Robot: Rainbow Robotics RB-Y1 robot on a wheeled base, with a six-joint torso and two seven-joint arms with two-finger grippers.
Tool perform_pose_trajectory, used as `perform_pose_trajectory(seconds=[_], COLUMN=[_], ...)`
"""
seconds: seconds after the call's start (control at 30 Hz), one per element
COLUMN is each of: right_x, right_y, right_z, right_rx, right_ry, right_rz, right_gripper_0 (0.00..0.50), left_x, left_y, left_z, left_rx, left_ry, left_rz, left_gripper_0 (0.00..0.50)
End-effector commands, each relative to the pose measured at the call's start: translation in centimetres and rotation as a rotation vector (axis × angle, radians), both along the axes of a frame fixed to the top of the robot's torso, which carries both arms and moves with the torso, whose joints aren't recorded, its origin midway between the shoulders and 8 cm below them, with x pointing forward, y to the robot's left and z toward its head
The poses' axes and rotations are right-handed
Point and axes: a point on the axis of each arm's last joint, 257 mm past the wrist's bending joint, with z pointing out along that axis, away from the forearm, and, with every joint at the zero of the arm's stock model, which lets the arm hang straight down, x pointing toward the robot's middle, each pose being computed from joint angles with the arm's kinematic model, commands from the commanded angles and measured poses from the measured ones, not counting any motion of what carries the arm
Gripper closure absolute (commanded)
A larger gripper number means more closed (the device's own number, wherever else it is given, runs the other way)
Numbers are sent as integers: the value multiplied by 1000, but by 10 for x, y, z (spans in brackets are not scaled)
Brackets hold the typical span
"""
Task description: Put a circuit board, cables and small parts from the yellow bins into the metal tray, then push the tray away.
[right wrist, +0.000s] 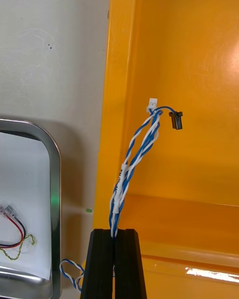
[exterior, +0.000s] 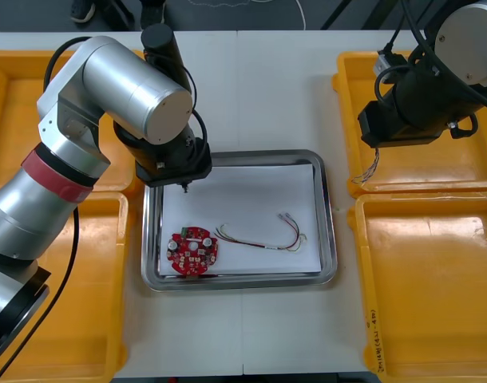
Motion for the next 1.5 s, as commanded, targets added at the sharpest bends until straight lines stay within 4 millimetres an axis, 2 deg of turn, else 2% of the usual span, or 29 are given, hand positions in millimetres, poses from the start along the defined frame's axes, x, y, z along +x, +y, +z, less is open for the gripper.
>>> perform_pose_trajectory(seconds=[0.03, 0.37, 0.73, 0.77, 0.8, 0.83, 0.9, 0.93, 1.0, 1.07, 1.27, 1.5], right_x=[-2, -3, -3, -4, -4, -4, -4, -3, -4, -3, -4, -6], right_y=[13, 14, 15, 15, 15, 15, 15, 14, 15, 15, 16, 20], right_z=[4, 4, 4, 4, 4, 4, 4, 4, 4, 4, 4, 2], right_rx=[18, 22, 22, 23, 22, 22, 21, 20, 21, 21, 22, 20], right_ry=[-19, -14, -13, -12, -14, -13, -13, -13, -13, -14, -11, -7], right_rz=[8, 9, 16, 17, 19, 18, 19, 18, 19, 21, 27, 44], right_gripper_0=[500, 500, 500, 500, 500, 500, 500, 500, 500, 500, 500, 500], left_x=[-1, 0, -3, -3, -4, -4, -4, -4, -3, -2, -2, -13], left_y=[-17, -12, -15, -15, -16, -16, -16, -17, -18, -19, -18, -14], left_z=[-15, -39, -49, -49, -49, -49, -49, -48, -46, -43, -30, 12], left_rx=[1, 4, -8, -8, -9, -9, -10, -10, -11, -11, -14, -25], left_ry=[3, -12, -12, -13, -11, -11, -12, -15, -22, -32, -50, -82], left_rz=[-85, -133, -137, -137, -137, -137, -138, -140, -142, -142, -136, -137], left_gripper_0=[500, 500, 495, 477, 397, 358, 202, 167, 35, 0, 0, 0])
